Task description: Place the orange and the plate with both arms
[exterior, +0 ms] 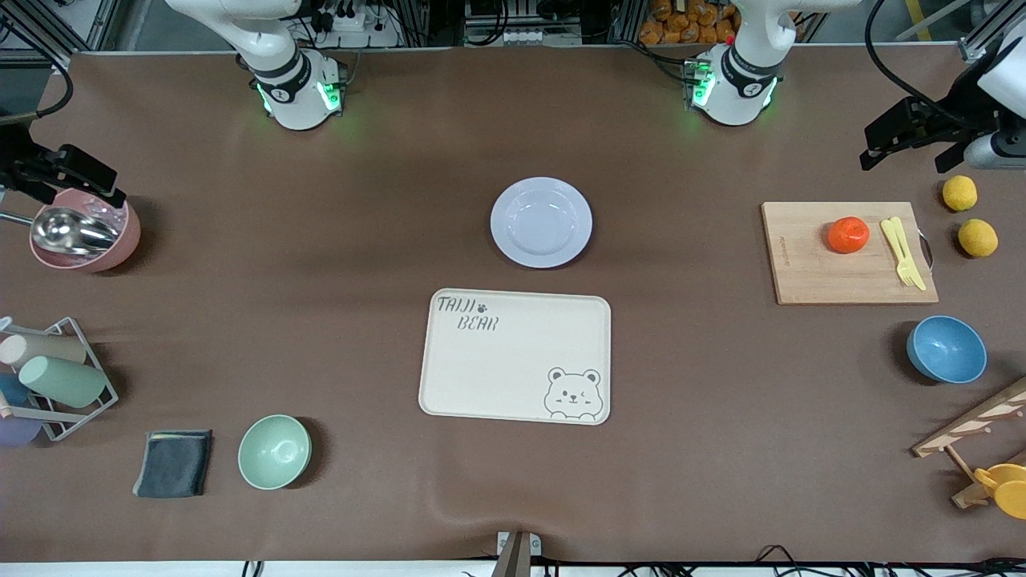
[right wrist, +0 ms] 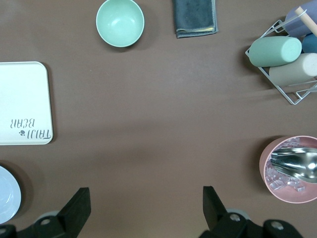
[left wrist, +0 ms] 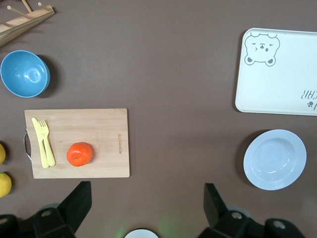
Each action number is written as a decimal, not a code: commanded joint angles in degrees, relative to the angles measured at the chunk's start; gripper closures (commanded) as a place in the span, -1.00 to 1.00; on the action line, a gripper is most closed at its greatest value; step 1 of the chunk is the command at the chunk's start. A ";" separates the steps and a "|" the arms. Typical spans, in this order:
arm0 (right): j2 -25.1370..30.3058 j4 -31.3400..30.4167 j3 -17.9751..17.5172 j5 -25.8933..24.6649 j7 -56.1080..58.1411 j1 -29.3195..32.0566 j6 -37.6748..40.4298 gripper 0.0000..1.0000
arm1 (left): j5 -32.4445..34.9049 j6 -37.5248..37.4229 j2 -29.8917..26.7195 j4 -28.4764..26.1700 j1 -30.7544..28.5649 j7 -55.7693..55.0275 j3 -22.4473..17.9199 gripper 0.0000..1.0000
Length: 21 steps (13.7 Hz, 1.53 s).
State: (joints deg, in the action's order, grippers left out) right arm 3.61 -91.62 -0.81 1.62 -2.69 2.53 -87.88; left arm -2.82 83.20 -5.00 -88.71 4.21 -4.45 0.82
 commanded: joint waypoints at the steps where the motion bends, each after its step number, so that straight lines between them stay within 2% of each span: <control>1: 0.96 0.04 -0.42 -0.56 -0.57 -0.16 -0.01 -1.00 | -0.08 -1.38 0.69 1.43 -0.17 0.67 -0.29 -1.00; 6: 0.26 -0.31 -0.24 -0.48 -0.57 0.02 -1.59 -1.00 | 4.48 -1.38 2.45 1.26 1.06 1.28 0.41 -1.00; 8: -0.10 -0.66 -0.07 1.53 -0.30 0.11 -1.25 -1.00 | 3.87 0.28 2.19 -5.47 -0.68 1.20 0.24 -1.00; 9: -0.27 -1.45 0.02 3.20 -0.21 0.19 -0.98 -1.00 | 3.70 4.38 1.75 -10.12 -3.22 1.20 0.32 -1.00; 12: -0.88 -4.27 -0.15 6.63 -0.21 -0.24 -1.16 -1.00 | 4.75 18.97 -2.37 -26.64 -5.08 1.37 0.77 -1.00; 13: -1.32 -4.36 -0.24 7.77 -0.21 -0.68 -0.81 -1.00 | 5.53 21.80 -2.82 -30.61 -6.92 1.46 0.85 -1.00; 19: -1.50 -4.45 -0.24 8.66 -0.30 -6.31 0.07 -1.00 | 7.82 35.60 -1.16 -45.04 -15.98 3.40 0.85 -1.00; 21: -1.42 -4.27 -0.42 8.75 -0.48 -6.57 1.21 -1.00 | 9.49 44.37 -0.02 -50.57 -19.84 3.57 0.85 -1.00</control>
State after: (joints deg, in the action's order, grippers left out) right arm 1.39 -95.94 -1.23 9.75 -2.66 -3.93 -88.03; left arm 4.65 120.60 -4.31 -133.47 -12.47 -1.46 1.11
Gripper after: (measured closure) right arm 0.000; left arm 0.000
